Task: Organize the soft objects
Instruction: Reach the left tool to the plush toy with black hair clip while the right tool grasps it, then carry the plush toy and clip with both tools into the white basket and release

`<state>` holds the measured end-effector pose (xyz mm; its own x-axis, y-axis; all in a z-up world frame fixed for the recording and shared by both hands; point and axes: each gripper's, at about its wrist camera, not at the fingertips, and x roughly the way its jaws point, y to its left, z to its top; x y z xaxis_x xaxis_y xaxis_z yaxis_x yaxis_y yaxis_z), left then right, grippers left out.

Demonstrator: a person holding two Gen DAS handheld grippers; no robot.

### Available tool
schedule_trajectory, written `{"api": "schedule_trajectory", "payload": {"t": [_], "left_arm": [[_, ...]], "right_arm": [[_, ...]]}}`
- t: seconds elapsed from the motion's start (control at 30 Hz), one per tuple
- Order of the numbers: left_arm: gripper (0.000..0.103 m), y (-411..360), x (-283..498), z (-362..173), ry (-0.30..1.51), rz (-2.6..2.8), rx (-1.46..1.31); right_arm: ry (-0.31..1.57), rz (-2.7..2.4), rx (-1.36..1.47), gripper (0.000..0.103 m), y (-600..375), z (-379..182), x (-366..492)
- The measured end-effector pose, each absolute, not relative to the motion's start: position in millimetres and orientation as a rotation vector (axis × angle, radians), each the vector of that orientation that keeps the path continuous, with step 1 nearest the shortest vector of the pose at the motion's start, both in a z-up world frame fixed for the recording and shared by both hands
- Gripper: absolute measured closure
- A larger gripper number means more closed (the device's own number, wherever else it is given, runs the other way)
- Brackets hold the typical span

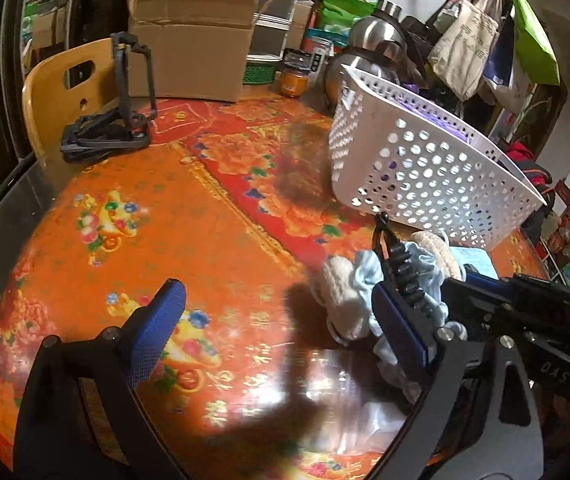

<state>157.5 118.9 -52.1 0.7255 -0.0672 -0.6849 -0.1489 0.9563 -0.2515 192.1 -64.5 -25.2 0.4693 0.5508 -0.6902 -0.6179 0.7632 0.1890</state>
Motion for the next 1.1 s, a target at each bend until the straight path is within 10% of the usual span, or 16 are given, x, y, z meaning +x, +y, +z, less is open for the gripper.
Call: {"api": "schedule_trajectory", "payload": {"t": [0.23,0.5,1.1], "left_arm": [[0.017,96.2,166.5,-53.0,0.781,0.016,-0.271],[0.072,79.6,173.9,-51.9,0.792,-0.107,-0.324],[0.08,66.5,142.7,-14.5,0.665,-0.145,-0.313]], "right_arm": [[0.82,0.701,-0.057,0.087,-78.5,-28.3,190.4],[0.832,0.689,-0.05,0.088,-81.9,-32.7,193.1],[0.725,0.679,-0.059,0.092,-90.1,-4.9,170.7]]}}
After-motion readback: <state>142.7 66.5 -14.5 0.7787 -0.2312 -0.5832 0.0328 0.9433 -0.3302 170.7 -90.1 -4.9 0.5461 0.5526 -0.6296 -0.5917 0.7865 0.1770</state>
